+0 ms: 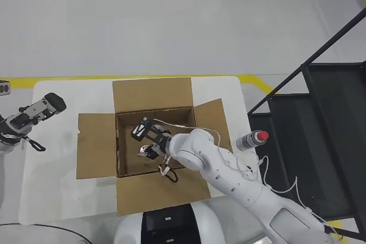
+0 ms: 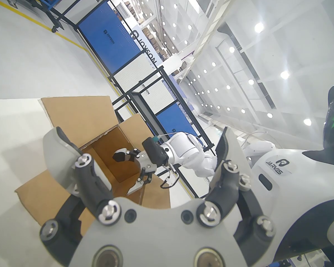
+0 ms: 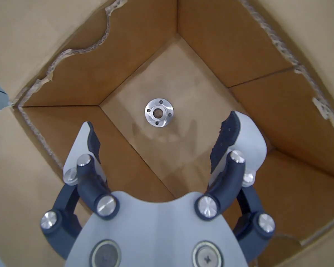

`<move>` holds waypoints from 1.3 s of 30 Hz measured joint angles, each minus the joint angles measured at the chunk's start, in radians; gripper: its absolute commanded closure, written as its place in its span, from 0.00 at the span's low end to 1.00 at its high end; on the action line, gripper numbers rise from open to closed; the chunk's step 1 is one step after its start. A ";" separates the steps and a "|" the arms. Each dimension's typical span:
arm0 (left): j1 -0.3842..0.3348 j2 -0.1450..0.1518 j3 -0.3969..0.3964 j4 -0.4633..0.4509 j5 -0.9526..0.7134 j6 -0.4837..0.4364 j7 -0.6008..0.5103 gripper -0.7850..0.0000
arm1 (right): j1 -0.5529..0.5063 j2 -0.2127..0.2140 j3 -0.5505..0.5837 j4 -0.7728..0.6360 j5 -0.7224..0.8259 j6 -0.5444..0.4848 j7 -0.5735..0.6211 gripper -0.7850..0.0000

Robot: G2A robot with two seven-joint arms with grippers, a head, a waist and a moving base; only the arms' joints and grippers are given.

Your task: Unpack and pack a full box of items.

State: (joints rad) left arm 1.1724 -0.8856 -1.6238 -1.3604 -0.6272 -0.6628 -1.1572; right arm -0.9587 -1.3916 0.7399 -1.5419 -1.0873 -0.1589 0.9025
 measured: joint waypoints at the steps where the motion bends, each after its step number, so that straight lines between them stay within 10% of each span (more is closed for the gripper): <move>1: 0.000 0.000 0.000 0.000 0.000 0.000 0.000 0.00 | 0.034 -0.013 -0.028 0.043 0.011 -0.010 -0.003 0.00; 11: 0.000 0.000 0.000 0.000 0.000 0.000 0.000 0.00 | 0.187 -0.105 -0.206 0.322 -0.005 -0.058 -0.037 0.00; 22: 0.000 0.000 0.000 0.000 0.000 0.000 0.000 0.00 | 0.235 -0.159 -0.254 0.455 -0.007 -0.076 -0.023 0.45; 39: 0.000 0.000 0.000 0.000 0.000 0.000 0.000 0.00 | 0.242 -0.193 -0.252 0.523 -0.010 -0.084 0.010 0.52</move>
State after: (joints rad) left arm 1.1724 -0.8856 -1.6238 -1.3604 -0.6272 -0.6628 -1.1572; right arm -0.7168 -1.5845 0.4880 -1.0193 -1.0972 -0.2426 0.9120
